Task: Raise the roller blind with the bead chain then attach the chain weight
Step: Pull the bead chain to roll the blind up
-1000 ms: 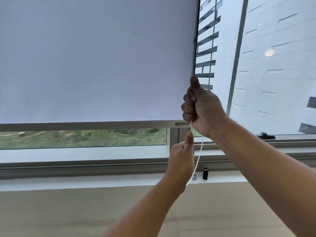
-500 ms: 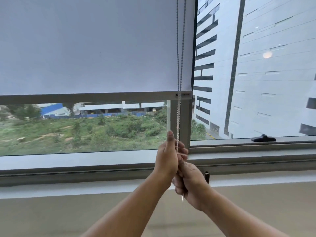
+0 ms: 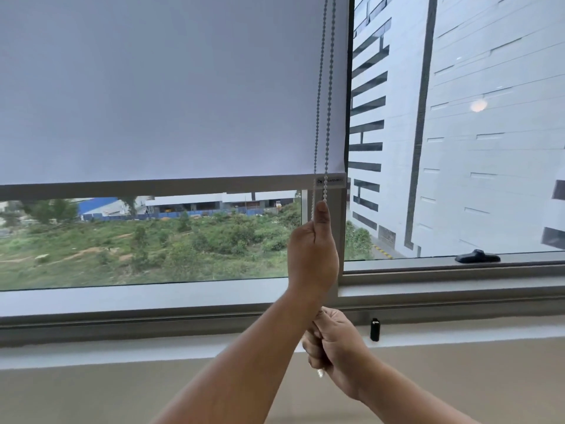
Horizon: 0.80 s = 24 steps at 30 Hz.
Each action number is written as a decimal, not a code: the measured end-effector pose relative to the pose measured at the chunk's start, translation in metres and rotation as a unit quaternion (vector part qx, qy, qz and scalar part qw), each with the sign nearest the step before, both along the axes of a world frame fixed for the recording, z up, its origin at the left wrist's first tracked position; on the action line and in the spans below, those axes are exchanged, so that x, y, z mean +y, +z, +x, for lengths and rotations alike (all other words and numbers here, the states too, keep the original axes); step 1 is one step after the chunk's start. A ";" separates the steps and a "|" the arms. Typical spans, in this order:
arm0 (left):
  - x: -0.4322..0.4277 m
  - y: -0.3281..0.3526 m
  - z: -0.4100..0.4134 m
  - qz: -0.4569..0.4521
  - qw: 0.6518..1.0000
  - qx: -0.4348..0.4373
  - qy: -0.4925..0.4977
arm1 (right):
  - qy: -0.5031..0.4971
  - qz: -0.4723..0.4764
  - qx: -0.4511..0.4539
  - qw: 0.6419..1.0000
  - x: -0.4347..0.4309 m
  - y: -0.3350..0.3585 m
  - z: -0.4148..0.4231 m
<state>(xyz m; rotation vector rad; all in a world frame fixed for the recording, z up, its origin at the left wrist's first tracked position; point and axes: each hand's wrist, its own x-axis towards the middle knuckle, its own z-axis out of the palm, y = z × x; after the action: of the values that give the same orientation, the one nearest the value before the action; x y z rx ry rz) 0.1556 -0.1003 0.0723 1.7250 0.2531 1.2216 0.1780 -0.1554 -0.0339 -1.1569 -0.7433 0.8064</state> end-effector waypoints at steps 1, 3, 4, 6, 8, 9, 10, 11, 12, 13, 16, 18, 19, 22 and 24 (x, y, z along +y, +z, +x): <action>0.001 -0.004 0.000 0.001 1.000 0.011 0.000 | -0.009 -0.016 -0.040 0.999 -0.002 -0.002 0.001; 0.002 -0.018 0.000 0.007 0.999 0.047 0.003 | -0.038 -0.064 -0.164 0.984 -0.008 -0.009 0.007; 0.002 -0.027 -0.001 0.007 0.997 0.071 0.005 | -0.055 -0.094 -0.250 0.962 -0.012 -0.013 0.011; 0.003 -0.049 -0.001 -0.003 0.993 0.121 0.004 | -0.065 -0.177 -0.440 0.878 -0.023 -0.018 0.022; 0.001 -0.072 -0.004 -0.022 0.986 0.163 0.008 | -0.033 -0.259 -0.580 0.772 -0.036 -0.016 0.034; -0.001 -0.083 -0.005 -0.037 0.984 0.174 0.008 | -0.009 -0.282 -0.620 0.732 -0.042 -0.010 0.039; -0.003 -0.092 -0.007 -0.055 0.983 0.177 0.006 | 0.017 -0.293 -0.639 0.711 -0.045 -0.002 0.044; -0.005 -0.099 -0.008 -0.073 0.981 0.177 0.003 | 0.036 -0.295 -0.643 0.706 -0.047 0.010 0.048; -0.006 -0.103 -0.008 -0.087 0.980 0.177 -0.001 | 0.037 -0.293 -0.640 0.709 -0.047 0.024 0.052; -0.008 -0.105 -0.009 -0.095 0.979 0.178 -0.007 | 0.017 -0.284 -0.631 0.722 -0.045 0.040 0.057; -0.015 -0.104 -0.009 -0.116 0.977 0.178 -0.023 | -0.087 -0.188 -0.483 0.851 -0.038 0.094 0.070; -0.019 -0.104 -0.009 -0.125 0.975 0.181 -0.032 | -0.082 -0.093 -0.297 0.947 -0.035 0.128 0.072; -0.021 -0.104 -0.009 -0.125 0.975 0.184 -0.032 | -0.060 -0.049 -0.208 0.975 -0.035 0.144 0.072; -0.023 -0.104 -0.009 -0.127 0.975 0.178 -0.042 | 0.012 0.052 -0.046 0.998 -0.031 0.171 0.067; -0.023 -0.102 -0.009 -0.128 0.975 0.176 -0.044 | 0.021 0.102 -0.008 0.995 -0.023 0.173 0.061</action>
<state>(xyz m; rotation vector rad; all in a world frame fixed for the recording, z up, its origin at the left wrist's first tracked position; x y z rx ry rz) 0.1462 -0.1237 -0.0300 1.6964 0.5157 0.7745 0.2388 -0.1781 0.1392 -0.9679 -0.8457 0.7378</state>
